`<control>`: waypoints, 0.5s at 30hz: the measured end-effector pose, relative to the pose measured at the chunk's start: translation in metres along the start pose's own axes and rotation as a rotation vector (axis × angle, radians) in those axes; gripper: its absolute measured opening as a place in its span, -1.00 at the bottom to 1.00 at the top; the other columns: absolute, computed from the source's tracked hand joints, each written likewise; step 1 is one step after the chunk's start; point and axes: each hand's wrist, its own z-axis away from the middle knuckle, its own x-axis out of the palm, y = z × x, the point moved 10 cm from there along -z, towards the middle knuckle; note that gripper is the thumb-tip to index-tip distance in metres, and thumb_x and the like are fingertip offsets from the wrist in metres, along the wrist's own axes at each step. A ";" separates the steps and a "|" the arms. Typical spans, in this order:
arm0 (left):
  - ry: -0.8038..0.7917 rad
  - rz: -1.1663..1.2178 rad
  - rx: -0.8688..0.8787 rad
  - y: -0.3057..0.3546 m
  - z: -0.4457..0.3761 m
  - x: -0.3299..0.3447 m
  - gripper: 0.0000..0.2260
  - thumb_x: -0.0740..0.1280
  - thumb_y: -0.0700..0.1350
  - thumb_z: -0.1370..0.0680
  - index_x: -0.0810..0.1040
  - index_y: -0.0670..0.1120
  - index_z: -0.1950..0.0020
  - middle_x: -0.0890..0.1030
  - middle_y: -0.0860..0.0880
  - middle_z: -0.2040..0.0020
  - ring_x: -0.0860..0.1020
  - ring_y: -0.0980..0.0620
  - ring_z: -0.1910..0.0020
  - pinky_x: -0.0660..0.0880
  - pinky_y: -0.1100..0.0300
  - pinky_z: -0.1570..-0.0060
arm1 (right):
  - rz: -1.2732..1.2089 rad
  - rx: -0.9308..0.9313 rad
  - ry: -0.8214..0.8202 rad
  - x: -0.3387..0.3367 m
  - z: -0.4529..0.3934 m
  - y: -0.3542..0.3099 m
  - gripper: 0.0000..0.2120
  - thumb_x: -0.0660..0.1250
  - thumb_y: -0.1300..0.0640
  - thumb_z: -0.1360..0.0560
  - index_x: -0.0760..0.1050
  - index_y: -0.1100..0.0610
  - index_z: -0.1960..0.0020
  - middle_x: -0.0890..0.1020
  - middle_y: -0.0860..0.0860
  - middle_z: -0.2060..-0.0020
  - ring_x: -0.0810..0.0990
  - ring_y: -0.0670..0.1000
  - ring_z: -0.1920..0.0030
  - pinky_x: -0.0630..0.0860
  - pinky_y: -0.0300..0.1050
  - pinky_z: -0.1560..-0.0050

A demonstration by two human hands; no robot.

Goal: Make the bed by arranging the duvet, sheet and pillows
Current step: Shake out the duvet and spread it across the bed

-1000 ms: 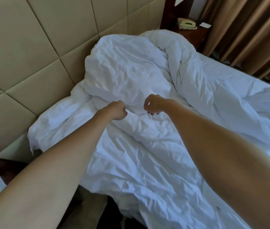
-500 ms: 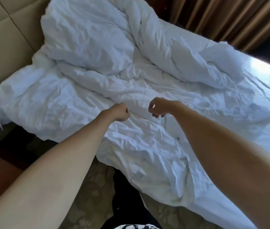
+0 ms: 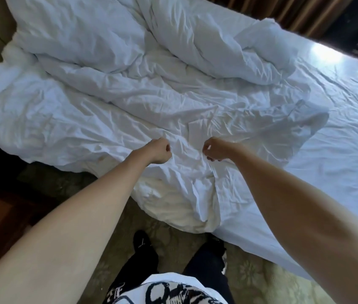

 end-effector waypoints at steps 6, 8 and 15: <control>-0.029 0.085 -0.096 0.058 -0.031 0.073 -0.68 0.19 0.01 -0.64 0.38 -0.12 -0.33 0.46 -0.16 -0.27 0.48 -0.15 -0.13 0.44 0.01 -0.12 | 0.227 -0.074 -0.055 -0.001 -0.012 0.090 -0.61 0.13 0.31 -0.55 0.50 0.04 -0.29 0.47 0.10 -0.27 0.51 0.14 -0.18 0.39 -0.14 0.00; -0.019 0.129 -0.126 0.080 -0.049 0.098 -0.61 0.18 0.06 -0.64 0.31 -0.11 -0.40 0.44 -0.16 -0.32 0.46 -0.12 -0.12 0.41 0.04 -0.09 | 0.267 -0.126 0.029 -0.025 -0.026 0.121 -0.61 0.17 0.27 -0.56 0.45 0.04 -0.35 0.44 0.13 -0.34 0.46 0.15 -0.28 0.40 -0.08 -0.16; 0.031 0.286 -0.157 0.141 -0.102 0.161 -0.42 0.26 0.10 -0.60 0.13 -0.07 -0.53 0.37 -0.14 -0.41 0.43 -0.16 -0.31 0.42 0.01 -0.22 | 0.806 -0.328 0.184 -0.058 -0.083 0.167 -0.07 0.48 -0.21 -0.38 0.06 -0.07 -0.58 0.09 0.08 -0.56 0.00 0.12 -0.57 0.10 0.20 -0.47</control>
